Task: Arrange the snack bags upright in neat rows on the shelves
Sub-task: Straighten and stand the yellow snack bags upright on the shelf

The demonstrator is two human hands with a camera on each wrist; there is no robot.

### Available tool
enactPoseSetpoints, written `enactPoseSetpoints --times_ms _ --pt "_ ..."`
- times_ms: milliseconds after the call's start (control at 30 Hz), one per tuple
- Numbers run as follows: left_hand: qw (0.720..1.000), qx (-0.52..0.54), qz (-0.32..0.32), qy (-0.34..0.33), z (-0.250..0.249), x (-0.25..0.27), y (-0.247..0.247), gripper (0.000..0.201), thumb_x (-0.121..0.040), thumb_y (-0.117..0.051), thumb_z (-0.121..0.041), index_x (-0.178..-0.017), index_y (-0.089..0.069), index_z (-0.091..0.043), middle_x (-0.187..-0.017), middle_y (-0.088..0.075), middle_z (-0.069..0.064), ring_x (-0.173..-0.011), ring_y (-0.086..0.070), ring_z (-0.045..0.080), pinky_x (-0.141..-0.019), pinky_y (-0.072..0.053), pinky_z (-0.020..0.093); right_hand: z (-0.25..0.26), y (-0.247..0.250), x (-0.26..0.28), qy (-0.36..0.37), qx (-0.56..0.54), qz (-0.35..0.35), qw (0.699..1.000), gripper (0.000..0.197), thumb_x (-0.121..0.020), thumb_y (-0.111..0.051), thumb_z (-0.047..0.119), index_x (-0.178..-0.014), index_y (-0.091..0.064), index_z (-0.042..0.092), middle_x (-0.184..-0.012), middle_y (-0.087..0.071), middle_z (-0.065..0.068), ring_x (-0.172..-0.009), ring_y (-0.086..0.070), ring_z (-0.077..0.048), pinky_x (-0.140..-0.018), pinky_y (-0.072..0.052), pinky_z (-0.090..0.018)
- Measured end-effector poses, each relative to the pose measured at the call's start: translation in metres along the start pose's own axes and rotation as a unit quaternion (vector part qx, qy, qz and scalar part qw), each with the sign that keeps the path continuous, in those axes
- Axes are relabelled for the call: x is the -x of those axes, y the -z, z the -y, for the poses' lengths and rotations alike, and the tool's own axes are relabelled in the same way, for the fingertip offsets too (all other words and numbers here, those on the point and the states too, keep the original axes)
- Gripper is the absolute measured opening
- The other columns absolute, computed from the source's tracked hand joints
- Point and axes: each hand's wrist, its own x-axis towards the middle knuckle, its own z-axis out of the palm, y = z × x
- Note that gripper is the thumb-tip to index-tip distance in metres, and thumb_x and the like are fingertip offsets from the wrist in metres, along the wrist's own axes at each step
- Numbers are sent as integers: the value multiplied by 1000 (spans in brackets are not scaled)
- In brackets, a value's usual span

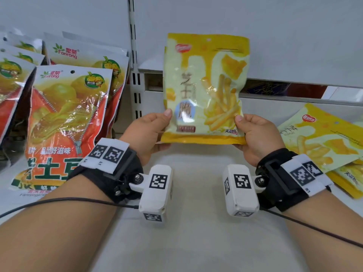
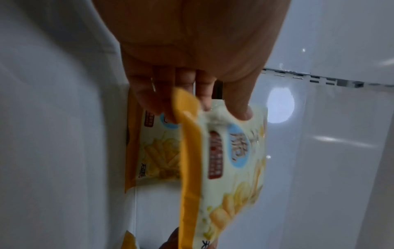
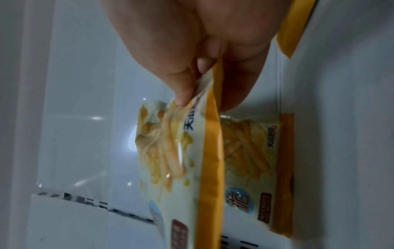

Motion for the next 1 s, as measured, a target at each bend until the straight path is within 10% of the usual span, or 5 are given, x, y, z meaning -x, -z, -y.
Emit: enactPoseSetpoints --times_ms 300,667,1000 --pt "999 -3 -31 -25 -3 -1 0 21 -97 -52 -17 -76 -51 -18 -64 -67 -5 -49 -62 7 -49 -53 20 -2 -4 5 -38 -61 118 990 8 -85 -62 12 -88 -55 15 -72 -68 0 -57 -67 -13 -51 -54 -24" --pt "993 -34 -92 -63 -9 2 -4 19 -100 -46 -21 -84 -55 -16 -83 -68 2 -72 -65 14 -59 -55 28 2 -3 7 36 56 240 969 56 -75 -58 -22 -102 -50 27 -89 -62 -4 -69 -64 -18 -56 -55 -25" --pt "988 1 -110 -109 -9 2 -3 19 -99 -46 -20 -81 -50 -18 -87 -69 5 -78 -68 18 -70 -58 32 -5 1 -3 104 148 70 981 60 -75 -74 7 -115 -37 32 -94 -59 1 -84 -59 -17 -75 -50 -32"
